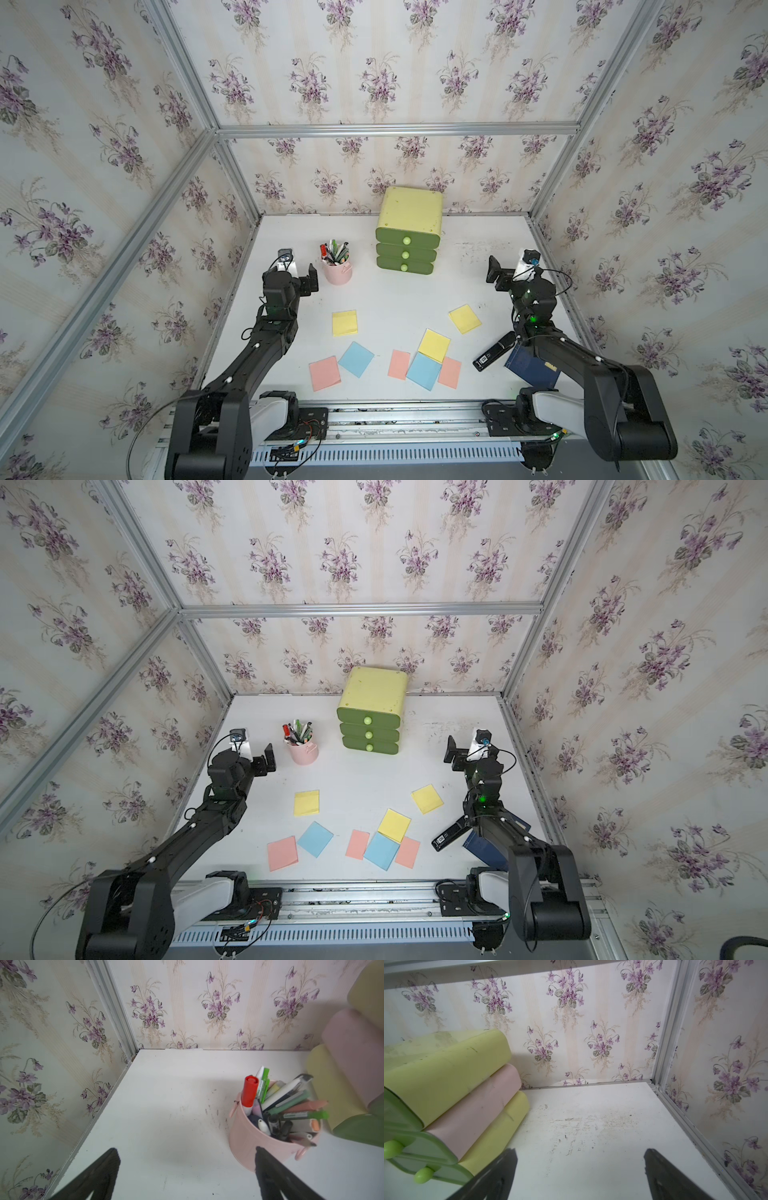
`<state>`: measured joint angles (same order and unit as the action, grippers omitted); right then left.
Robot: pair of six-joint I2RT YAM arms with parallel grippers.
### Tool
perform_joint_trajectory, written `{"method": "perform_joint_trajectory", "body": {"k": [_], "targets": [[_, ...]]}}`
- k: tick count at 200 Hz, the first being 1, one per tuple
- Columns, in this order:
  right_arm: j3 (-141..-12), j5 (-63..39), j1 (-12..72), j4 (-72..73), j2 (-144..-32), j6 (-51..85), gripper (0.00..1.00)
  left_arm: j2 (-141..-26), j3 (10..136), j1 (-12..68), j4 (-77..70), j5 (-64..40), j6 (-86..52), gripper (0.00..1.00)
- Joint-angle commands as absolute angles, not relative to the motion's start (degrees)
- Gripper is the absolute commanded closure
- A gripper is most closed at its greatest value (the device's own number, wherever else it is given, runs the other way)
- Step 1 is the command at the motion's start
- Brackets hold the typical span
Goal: Please put the sticky notes in the drawer by color
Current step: Move the storage box to the center of the board.
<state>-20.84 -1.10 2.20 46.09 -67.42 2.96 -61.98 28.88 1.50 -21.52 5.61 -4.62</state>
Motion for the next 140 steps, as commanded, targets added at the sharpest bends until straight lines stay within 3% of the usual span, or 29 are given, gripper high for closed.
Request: {"method": "perform_joint_trajectory", "body": {"k": [1, 33, 78, 118, 140], "targets": [[-22.63, -7.24, 2.18, 35.04, -62.82, 7.92, 0.0, -57.61, 32.86, 1.58, -10.32, -0.5, -14.24, 0.0], [-27.8, -14.49, 2.19, 32.0, -60.38, 20.36, 0.0, -56.92, 41.86, 1.71, -2.86, -11.62, -24.67, 0.0], [-44.81, -26.54, 3.47, 22.95, -70.47, 29.4, 0.0, -67.59, 56.86, 3.99, 3.7, -26.38, -28.21, 0.0], [-57.18, -18.48, 11.47, 11.69, -76.72, 24.0, 0.0, -80.05, 71.19, 5.01, 11.64, -31.57, -27.76, 0.0], [-63.51, -19.78, 12.58, 7.58, -82.42, 24.76, 0.0, -87.92, 78.19, 5.8, 13.98, -33.81, -28.47, 0.0]]}}
